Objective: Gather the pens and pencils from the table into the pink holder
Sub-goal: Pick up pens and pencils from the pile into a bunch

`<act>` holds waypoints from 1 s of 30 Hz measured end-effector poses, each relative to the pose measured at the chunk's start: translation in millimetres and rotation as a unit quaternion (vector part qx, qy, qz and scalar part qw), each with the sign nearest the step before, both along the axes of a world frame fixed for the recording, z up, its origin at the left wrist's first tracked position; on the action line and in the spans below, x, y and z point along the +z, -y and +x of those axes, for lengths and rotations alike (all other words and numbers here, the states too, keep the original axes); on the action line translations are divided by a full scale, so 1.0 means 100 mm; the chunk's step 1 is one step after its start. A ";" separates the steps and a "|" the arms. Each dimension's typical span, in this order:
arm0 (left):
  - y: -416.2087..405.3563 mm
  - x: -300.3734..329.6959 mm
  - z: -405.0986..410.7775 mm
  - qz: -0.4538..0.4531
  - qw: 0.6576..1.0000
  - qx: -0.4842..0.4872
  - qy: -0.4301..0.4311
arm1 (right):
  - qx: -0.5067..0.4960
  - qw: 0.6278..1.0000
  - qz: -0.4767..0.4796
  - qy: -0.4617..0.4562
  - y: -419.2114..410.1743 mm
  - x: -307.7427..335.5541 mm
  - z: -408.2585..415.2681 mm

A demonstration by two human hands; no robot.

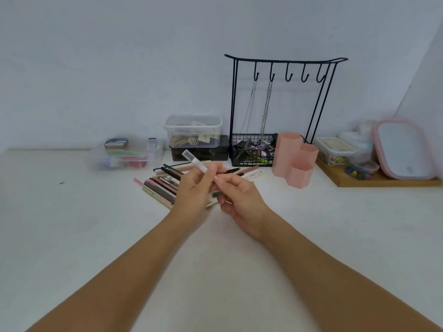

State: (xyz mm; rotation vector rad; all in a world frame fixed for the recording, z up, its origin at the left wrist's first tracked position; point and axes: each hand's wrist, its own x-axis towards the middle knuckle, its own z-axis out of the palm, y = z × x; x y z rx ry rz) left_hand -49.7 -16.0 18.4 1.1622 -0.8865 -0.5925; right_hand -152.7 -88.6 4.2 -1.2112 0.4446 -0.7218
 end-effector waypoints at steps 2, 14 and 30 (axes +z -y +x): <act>-0.01 0.00 -0.05 0.004 1.000 -0.009 0.002 | 0.001 0.999 -0.041 -0.010 -0.06 0.00 0.02; -0.04 0.00 0.31 0.077 0.987 0.130 0.053 | -0.235 0.783 -0.521 -0.247 0.66 -0.11 -0.07; -0.01 0.04 0.36 0.049 0.992 0.106 -0.051 | -0.163 0.813 -0.483 -0.282 1.01 -0.13 -0.01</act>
